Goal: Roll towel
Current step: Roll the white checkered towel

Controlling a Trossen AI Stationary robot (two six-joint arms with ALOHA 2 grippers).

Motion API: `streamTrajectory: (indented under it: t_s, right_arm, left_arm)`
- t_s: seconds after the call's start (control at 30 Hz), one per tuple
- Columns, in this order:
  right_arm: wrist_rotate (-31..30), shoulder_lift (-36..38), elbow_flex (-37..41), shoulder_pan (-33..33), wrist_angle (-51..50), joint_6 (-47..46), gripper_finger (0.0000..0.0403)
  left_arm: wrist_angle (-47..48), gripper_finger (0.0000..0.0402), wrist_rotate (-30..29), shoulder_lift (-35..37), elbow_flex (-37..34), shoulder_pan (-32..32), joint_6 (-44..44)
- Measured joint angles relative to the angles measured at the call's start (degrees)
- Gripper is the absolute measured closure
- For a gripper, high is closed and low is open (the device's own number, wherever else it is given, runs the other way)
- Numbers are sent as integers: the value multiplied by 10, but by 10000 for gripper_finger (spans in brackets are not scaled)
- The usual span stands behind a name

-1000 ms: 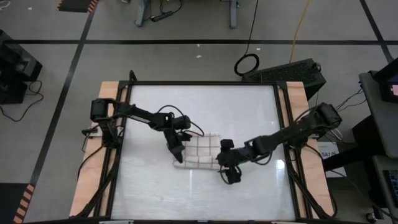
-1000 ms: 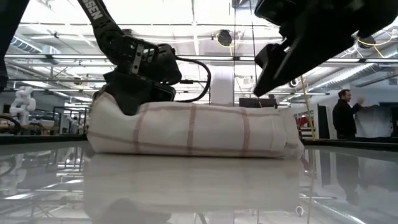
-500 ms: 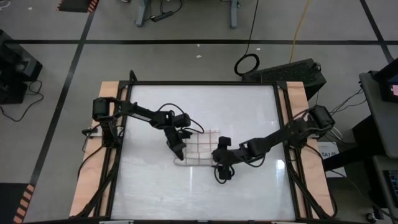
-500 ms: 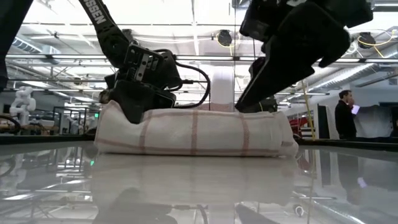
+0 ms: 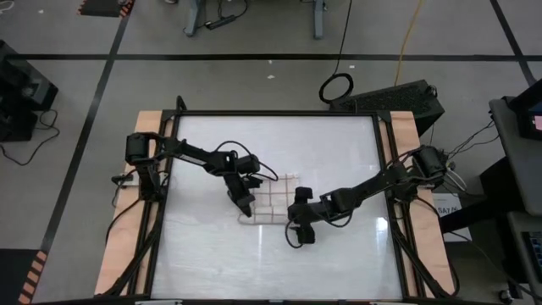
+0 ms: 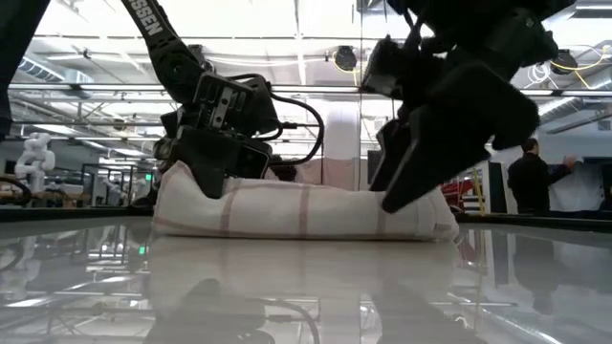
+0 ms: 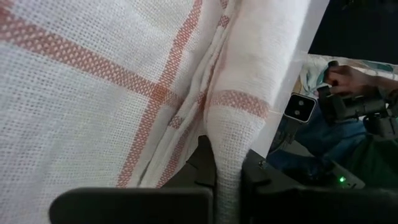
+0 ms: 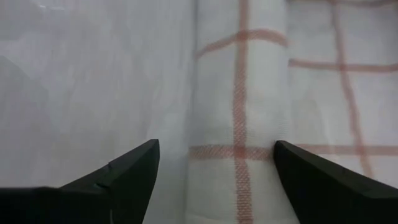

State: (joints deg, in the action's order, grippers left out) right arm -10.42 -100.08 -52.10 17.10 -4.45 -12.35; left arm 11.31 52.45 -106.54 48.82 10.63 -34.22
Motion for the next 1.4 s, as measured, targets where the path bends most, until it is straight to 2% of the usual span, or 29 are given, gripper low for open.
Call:
streamTrajectory:
  t_s: [0.3, 0.47, 0.73, 0.87, 1.0, 1.13, 1.27, 1.4]
  right_arm:
    - [4, -12, 0, -28, -2, -3, 94]
    - [75, -25, 0, -53, -4, -9, 94]
    - [90, -45, -2, -62, 4, -15, 94]
    - [102, -46, -2, -66, 3, -17, 94]
    - [111, -47, -2, -67, 3, -17, 97]
    - [123, -47, -1, -71, 4, -18, 114]
    - [122, -47, -1, -71, 3, -19, 125]
    - [124, -47, -1, -74, 2, -20, 122]
  left_arm:
    - [-4, 386, -1, -1, 0, 0, -13]
    - [-4, 386, -4, -1, -1, 0, -14]
    - [-4, 344, -7, -1, -1, 0, -15]
    - [-5, 328, -24, 2, -1, 0, -50]
    - [29, 285, -75, 32, -4, 0, -60]
    - [57, 216, -119, 69, -5, 5, -78]
    - [79, 161, -122, 94, -5, 7, -74]
    - [77, 145, -104, 128, -3, 6, -74]
